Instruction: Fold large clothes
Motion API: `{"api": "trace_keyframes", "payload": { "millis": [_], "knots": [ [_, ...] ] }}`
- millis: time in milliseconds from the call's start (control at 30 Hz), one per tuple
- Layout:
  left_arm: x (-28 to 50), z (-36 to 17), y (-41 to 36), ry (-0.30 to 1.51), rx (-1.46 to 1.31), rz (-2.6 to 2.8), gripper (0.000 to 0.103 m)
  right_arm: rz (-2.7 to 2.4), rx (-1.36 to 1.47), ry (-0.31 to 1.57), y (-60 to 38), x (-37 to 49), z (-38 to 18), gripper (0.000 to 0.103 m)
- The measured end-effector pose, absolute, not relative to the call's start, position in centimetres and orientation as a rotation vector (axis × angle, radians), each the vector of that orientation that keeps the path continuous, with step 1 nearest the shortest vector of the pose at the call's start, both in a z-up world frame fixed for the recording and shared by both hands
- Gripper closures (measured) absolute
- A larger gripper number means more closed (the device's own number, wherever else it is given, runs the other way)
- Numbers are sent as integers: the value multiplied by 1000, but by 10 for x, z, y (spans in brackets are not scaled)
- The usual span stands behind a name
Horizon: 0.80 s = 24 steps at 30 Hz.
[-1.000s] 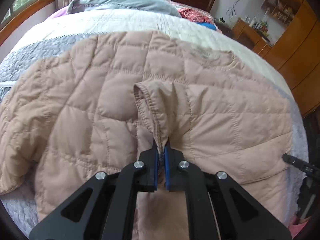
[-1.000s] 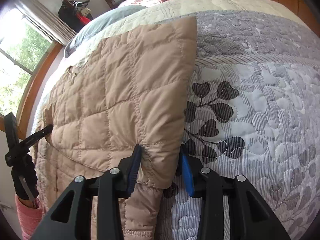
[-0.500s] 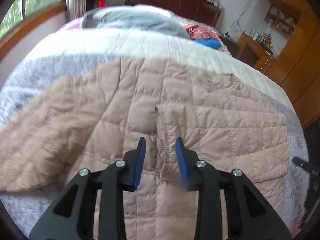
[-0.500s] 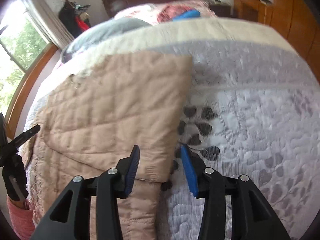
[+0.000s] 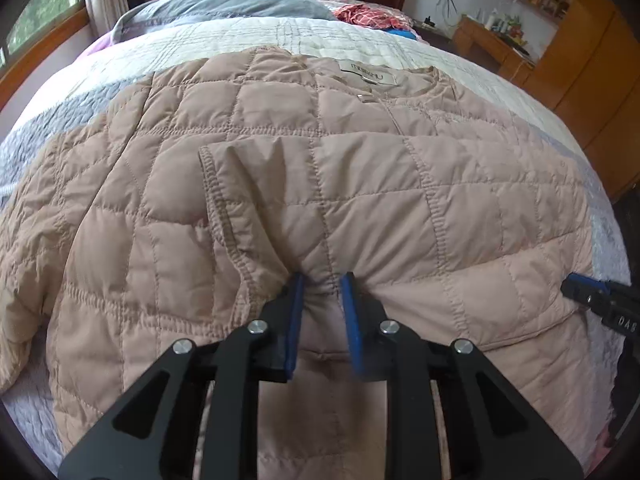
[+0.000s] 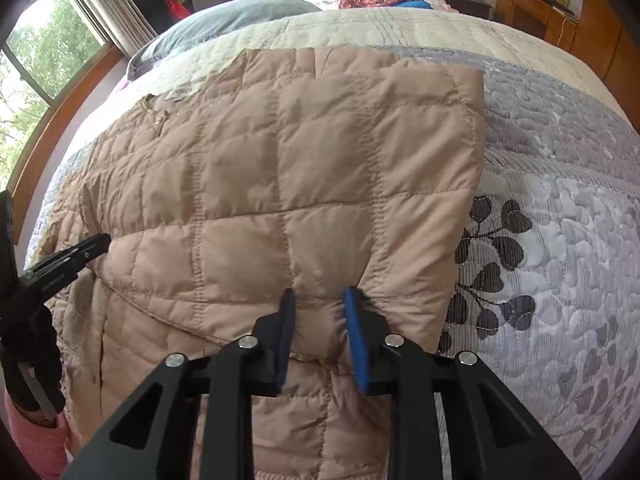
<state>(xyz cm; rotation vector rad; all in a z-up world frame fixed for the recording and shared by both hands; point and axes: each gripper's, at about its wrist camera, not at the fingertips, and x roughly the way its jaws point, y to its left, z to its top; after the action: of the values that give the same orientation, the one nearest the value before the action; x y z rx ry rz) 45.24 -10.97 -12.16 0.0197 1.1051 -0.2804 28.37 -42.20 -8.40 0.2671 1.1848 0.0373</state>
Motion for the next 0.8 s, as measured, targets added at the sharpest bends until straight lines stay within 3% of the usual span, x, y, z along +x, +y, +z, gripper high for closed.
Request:
{"api": "trace_keyframes", "payload": {
  "millis": [267,333,367,433,633,800],
  "knots": [
    [448,-105,-100,1118,-58,-292,81,62,308,1167,-422,282,-71,77],
    [439,-92,-86,1097,-93,-328,59,109,312,1128,-424,274,-58,72],
    [431,-82,-72,1074,-94,-321,52,113,308,1116,-425,268,-53,67],
    [417,-68,-41,1031,-100,-283,37,125,303,1102,-429,256,-47,67],
    [381,-57,89,1011,-211,-114,28,137,317,1130,-439,238,-54,67],
    [349,-73,208,1032,-350,126,28,126,264,1156,-433,230,-62,66]
  ]
}}
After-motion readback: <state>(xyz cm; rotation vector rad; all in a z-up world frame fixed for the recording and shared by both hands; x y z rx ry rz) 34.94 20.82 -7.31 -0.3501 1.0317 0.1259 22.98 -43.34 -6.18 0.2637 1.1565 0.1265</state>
